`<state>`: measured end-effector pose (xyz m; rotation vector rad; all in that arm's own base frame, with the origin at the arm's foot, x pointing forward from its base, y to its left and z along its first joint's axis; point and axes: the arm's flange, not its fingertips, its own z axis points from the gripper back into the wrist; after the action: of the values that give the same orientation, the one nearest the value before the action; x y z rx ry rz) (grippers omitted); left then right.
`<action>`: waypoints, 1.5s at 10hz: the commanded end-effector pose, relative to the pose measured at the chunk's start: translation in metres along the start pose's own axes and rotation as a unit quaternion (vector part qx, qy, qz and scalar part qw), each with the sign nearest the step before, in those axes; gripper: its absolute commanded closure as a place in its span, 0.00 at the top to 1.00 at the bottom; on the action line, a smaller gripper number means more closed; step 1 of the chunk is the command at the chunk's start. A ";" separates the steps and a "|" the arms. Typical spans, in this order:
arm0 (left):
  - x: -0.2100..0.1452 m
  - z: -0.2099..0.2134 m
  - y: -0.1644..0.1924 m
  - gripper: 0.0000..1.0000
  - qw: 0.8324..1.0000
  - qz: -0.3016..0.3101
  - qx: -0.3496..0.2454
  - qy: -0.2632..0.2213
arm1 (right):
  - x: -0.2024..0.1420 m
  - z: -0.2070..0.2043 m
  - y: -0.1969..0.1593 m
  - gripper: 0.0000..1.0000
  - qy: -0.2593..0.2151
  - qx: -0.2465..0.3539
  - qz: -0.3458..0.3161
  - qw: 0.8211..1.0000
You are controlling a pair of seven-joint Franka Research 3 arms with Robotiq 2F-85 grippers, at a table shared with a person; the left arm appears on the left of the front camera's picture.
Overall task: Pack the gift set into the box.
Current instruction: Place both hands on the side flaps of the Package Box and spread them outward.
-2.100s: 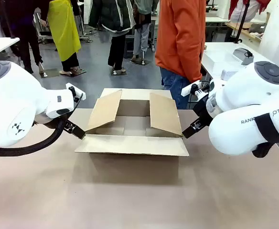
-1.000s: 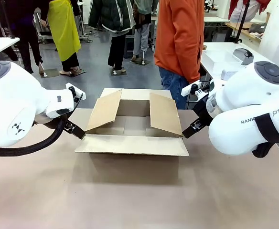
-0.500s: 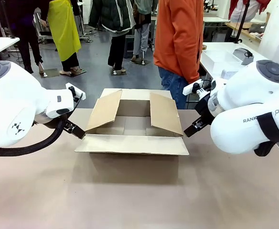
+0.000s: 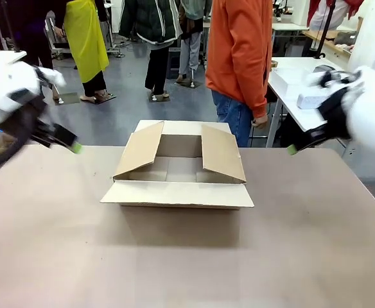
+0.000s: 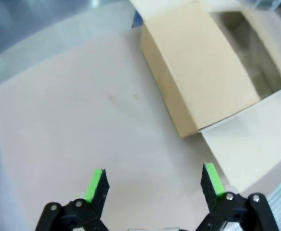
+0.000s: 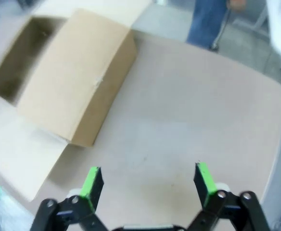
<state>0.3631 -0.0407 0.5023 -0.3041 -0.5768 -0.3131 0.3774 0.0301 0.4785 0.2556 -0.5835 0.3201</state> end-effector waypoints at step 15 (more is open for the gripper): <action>-0.145 0.093 0.250 1.00 0.887 0.332 -0.277 -0.160 | -0.148 0.125 -0.211 1.00 -0.100 0.271 -0.376 0.880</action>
<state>0.2882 0.2592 0.4405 -1.1501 -0.6572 0.2737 0.2723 -0.2478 0.4555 1.0840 -0.5000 -0.3406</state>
